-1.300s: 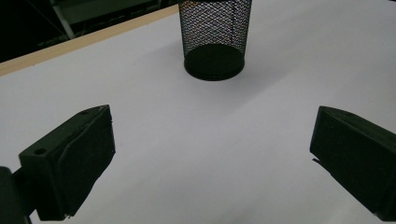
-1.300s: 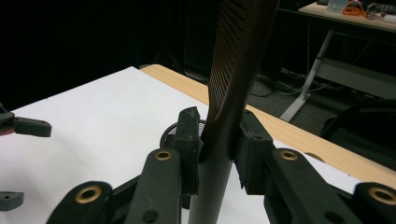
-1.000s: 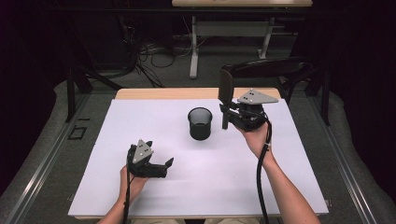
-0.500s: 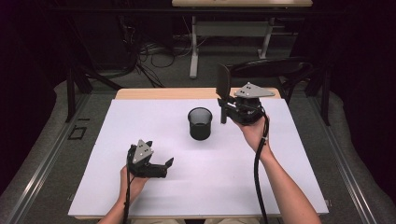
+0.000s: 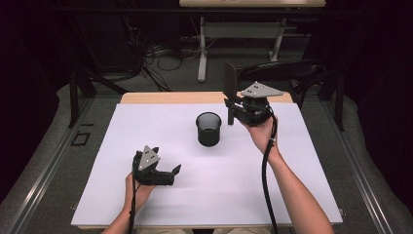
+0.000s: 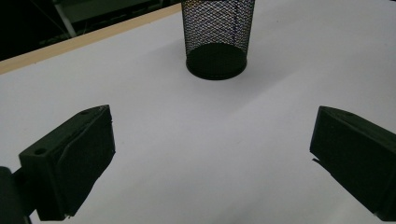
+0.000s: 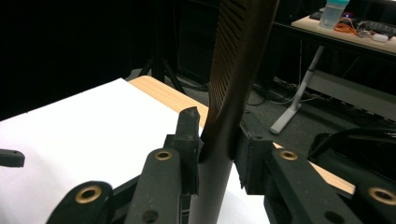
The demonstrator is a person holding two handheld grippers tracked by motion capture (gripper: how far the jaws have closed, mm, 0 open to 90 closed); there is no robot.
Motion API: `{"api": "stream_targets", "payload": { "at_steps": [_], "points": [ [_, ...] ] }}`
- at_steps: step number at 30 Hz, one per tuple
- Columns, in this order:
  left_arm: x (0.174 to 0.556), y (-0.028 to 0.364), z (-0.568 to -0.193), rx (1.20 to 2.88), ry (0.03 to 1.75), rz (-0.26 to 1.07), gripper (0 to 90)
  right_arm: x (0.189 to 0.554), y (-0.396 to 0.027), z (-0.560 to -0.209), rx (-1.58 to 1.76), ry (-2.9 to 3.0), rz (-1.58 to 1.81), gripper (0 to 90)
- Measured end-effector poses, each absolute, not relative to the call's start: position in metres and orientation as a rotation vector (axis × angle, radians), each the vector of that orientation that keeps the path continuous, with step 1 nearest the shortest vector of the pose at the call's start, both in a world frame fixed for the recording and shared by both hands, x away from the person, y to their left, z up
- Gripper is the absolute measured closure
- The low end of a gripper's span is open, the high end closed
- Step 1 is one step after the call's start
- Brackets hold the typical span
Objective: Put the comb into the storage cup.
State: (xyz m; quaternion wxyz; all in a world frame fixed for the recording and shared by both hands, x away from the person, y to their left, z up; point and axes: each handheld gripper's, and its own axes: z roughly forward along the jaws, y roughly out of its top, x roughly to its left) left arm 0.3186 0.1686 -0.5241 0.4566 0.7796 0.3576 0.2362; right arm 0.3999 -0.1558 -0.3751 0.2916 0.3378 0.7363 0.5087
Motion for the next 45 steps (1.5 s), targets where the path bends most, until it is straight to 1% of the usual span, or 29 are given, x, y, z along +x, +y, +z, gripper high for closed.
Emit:
{"api": "stream_targets", "payload": {
  "at_steps": [14,22,45],
  "points": [
    [0.319,0.169,-0.524,1.921,0.885,0.586,0.1,0.408,-0.145,-0.373,0.868,1.966,1.355,73.3],
    [0.319,0.17,-0.524,1.922,0.888,0.589,0.2,0.419,-0.145,-0.376,0.883,1.956,1.368,73.3],
    [0.319,0.169,-0.524,1.923,0.882,0.588,0.1,0.425,-0.122,-0.384,0.83,1.984,1.361,73.3]
  ]
}}
